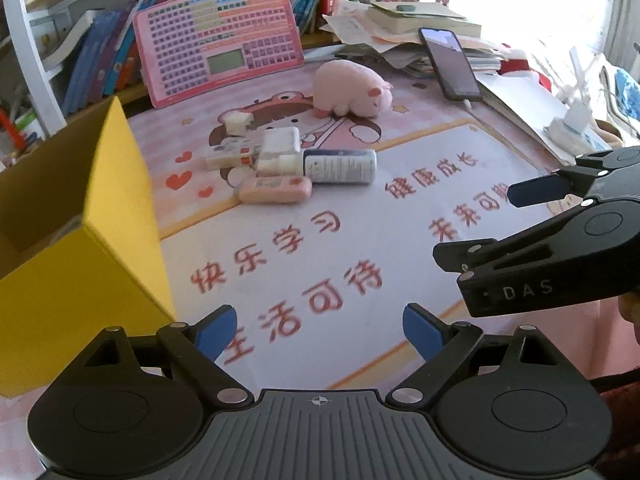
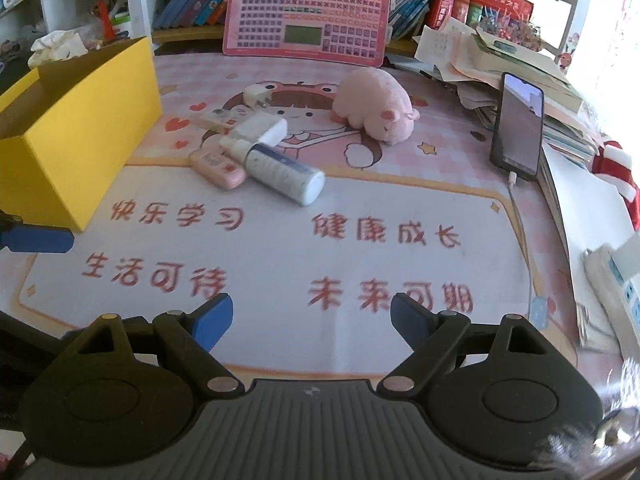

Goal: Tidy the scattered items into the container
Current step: 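Move both grippers back toward the remaining items on the table, then grasp the white spray bottle with the right gripper while the left gripper grasps the pink USB stick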

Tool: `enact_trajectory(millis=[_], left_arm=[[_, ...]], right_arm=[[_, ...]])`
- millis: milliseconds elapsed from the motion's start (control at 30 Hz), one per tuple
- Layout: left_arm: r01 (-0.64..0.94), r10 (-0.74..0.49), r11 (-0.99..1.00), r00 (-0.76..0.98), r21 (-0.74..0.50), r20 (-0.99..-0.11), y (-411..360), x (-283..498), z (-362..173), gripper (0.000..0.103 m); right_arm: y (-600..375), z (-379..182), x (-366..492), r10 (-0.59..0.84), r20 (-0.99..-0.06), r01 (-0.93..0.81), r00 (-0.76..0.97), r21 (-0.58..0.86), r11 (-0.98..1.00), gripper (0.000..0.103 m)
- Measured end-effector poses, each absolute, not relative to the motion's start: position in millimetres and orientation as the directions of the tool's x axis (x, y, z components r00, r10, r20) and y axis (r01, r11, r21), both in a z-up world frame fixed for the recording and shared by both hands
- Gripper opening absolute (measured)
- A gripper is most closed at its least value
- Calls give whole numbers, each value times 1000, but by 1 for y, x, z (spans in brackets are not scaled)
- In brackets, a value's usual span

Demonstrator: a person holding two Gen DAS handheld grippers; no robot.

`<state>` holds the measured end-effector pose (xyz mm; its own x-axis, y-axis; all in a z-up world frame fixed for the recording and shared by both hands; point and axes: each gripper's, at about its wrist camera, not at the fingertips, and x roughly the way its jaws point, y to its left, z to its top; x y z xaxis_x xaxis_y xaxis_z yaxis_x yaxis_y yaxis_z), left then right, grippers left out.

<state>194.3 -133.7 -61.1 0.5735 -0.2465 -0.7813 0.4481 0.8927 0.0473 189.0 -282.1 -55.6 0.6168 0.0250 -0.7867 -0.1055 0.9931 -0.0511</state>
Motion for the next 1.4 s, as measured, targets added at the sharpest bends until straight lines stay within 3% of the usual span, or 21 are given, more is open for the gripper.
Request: enact_trajectory(millis=[267,467,700,1033,1400], left_arm=[[404,-200,911,602,79,-773,-152,230,-45,92],[358,-127,922,634,144,-762,-161,258,-44,92],[300,-66,941,614,155,-786,-161,274,-49,92],[248,-18,955,599,163,-800,-159,288,-52,92],[203,-74,978,570,53,-819,-171,320,-66,90]], right_arm=[[-308,-47,230,107,-745,-141,659,17,990,82],[-310,-49,267,196,-736,-203,648,80,976,67],[-288,-60,305,270,-744,-342,611,60,938,63],[-274,-78,336,353,-779,-525,519,35,850,36],[-344,-75,309,310,-793,-384,524,105,917,33]])
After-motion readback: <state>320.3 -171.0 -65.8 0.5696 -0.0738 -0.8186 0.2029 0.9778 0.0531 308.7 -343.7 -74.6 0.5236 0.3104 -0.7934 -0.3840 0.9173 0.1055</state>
